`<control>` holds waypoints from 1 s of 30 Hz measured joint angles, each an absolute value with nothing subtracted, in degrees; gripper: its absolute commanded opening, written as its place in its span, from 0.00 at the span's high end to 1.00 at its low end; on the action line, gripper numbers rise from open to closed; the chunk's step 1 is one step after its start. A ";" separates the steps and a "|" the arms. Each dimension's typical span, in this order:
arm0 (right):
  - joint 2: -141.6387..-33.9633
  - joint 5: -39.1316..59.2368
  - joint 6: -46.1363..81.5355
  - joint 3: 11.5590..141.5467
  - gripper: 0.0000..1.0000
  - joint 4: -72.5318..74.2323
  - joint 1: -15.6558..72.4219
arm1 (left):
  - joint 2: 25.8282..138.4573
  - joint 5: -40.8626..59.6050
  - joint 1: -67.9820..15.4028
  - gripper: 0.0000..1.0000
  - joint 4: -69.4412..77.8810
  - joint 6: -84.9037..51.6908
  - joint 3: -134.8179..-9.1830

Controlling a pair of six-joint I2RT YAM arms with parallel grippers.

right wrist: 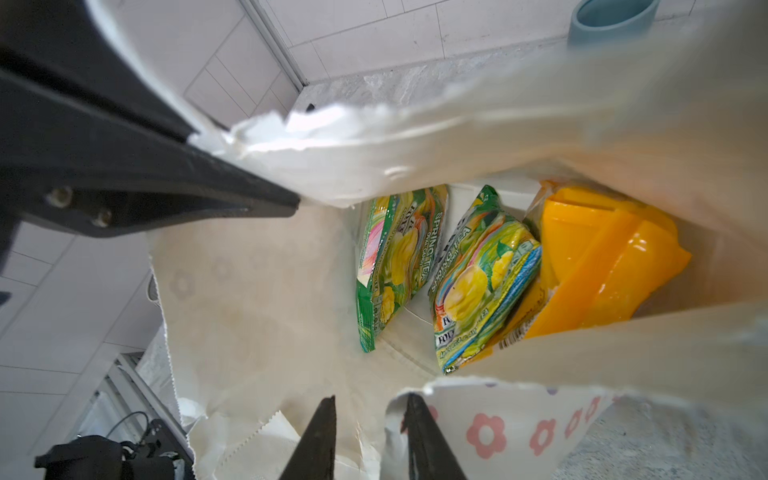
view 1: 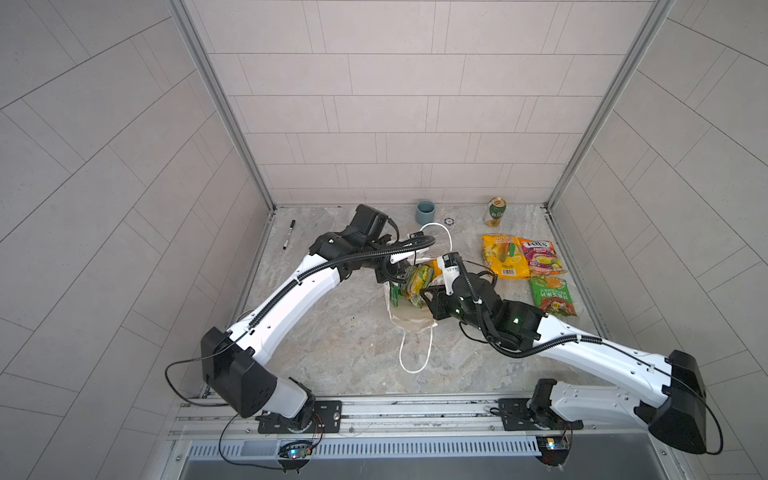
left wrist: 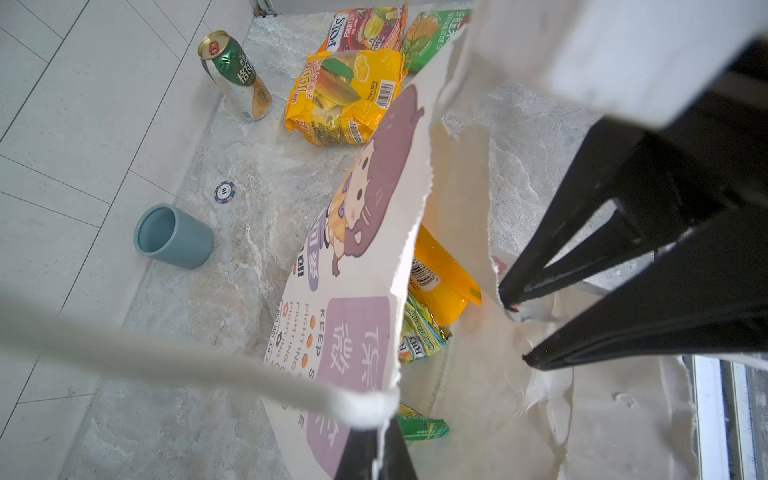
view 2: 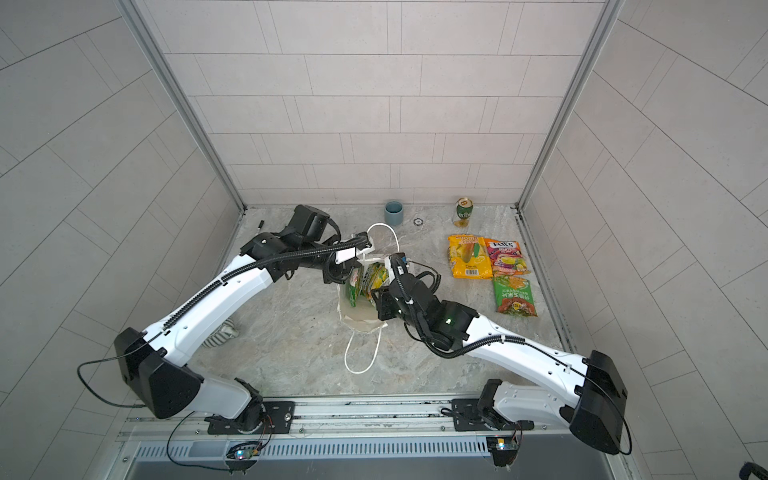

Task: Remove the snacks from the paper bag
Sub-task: 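Move the right gripper over the bag and lower it inside, then grasp the striped green-yellow snack pack inside the bag with the right gripper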

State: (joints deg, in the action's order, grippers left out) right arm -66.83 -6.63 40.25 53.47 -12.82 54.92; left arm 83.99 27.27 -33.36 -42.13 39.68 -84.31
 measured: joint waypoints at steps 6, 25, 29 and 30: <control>-66.26 -9.80 37.58 61.58 0.70 -16.16 58.35 | 83.99 27.33 -33.47 1.00 -42.30 39.64 -84.31; -68.01 -16.84 45.80 52.60 0.72 -15.27 60.01 | 83.99 26.89 -33.54 1.00 -42.96 39.48 -84.75; -67.46 -19.40 47.22 48.84 0.72 -15.57 59.59 | 83.99 26.92 -33.54 1.00 -42.98 39.51 -84.75; -67.13 -20.14 47.24 48.27 0.72 -16.01 59.33 | 83.94 26.96 -33.56 1.00 -42.98 39.51 -84.75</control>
State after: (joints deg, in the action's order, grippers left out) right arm -67.13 -20.14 47.24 48.27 -16.01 59.33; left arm 83.94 26.96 -33.56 -42.98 39.51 -84.75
